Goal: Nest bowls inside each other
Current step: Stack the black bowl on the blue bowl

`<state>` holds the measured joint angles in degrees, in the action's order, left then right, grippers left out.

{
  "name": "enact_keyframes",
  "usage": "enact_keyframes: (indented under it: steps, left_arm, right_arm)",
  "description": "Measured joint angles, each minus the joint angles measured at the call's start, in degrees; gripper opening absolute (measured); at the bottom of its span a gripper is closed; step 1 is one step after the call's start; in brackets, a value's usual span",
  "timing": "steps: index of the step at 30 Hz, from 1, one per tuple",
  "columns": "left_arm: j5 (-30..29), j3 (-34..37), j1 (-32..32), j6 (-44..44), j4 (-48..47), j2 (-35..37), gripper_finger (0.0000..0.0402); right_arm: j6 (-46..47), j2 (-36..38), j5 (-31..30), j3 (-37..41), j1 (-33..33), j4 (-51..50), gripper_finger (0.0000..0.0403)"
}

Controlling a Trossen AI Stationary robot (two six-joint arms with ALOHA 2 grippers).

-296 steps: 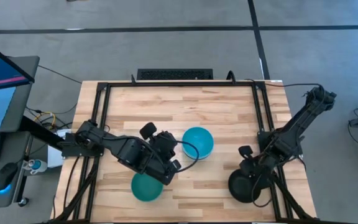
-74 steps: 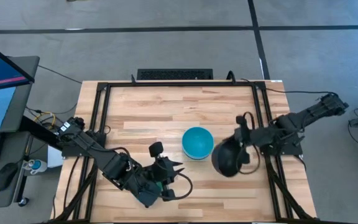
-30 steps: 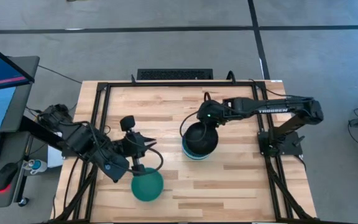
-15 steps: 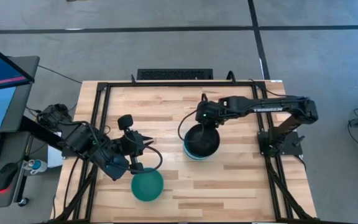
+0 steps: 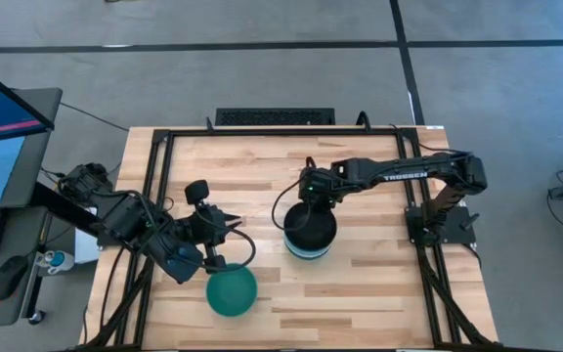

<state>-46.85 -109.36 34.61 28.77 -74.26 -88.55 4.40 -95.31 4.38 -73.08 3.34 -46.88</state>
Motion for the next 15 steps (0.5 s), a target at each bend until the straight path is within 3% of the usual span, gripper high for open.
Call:
enact_keyframes:
  steps: [6,15]
  left_arm:
    - [-0.02,0.0,0.0,0.82,-0.03,0.0,0.0032]
    - [-0.07,0.0,0.0,1.25,-0.14,0.0,0.0032]
  right_arm:
    - [0.04,0.8,1.45,0.17,-0.42,-0.96,0.0095]
    - [0.05,2.33,1.81,-4.66,-3.23,-3.28,0.0097]
